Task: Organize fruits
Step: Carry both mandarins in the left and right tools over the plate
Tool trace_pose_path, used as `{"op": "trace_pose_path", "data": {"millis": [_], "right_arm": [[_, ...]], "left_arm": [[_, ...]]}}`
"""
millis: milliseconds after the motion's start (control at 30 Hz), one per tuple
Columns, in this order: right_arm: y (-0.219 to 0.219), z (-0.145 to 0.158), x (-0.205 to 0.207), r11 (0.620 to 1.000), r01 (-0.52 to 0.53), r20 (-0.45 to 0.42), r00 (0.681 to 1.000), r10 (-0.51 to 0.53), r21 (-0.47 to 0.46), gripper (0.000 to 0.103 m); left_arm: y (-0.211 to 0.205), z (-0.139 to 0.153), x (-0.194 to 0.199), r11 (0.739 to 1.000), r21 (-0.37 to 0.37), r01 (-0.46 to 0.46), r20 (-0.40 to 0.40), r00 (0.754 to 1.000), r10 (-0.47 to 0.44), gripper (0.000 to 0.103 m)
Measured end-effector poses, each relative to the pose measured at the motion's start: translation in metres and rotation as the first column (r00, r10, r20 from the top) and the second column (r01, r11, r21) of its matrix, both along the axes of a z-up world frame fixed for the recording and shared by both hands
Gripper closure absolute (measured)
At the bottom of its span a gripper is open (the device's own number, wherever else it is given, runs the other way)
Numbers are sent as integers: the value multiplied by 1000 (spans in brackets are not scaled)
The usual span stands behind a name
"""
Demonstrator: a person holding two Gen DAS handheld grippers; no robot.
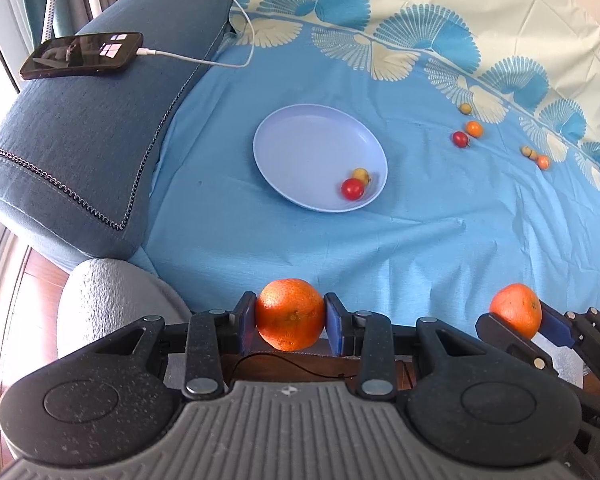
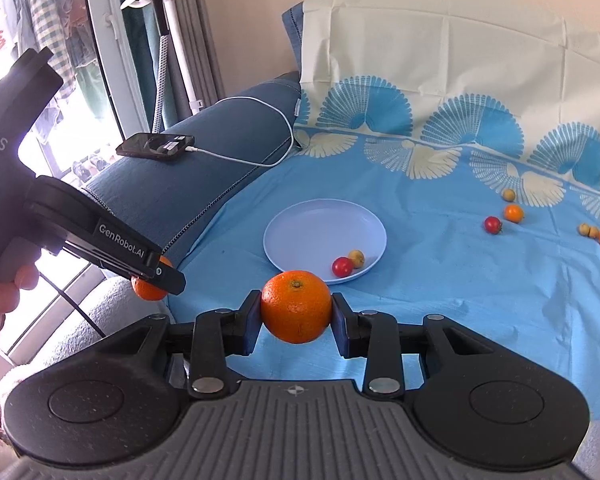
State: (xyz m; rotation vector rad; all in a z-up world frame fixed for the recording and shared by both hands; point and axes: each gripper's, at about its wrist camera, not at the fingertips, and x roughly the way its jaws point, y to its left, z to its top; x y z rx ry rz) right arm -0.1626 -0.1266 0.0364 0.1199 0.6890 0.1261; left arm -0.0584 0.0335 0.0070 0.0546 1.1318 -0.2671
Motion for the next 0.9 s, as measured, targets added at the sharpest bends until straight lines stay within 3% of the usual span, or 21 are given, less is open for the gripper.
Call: {"op": "trace_pose_path", "data": {"millis": [533, 900], "right_arm": [[4, -4, 7, 999, 17, -24, 1000, -17, -28, 65], [-5, -10, 44, 998, 49, -6, 999, -49, -44, 66]], "left_arm": [[4, -3, 21, 999, -16, -28, -1, 1000, 28, 63], [-9, 2, 72, 997, -37, -62, 28, 998, 63, 63]]}}
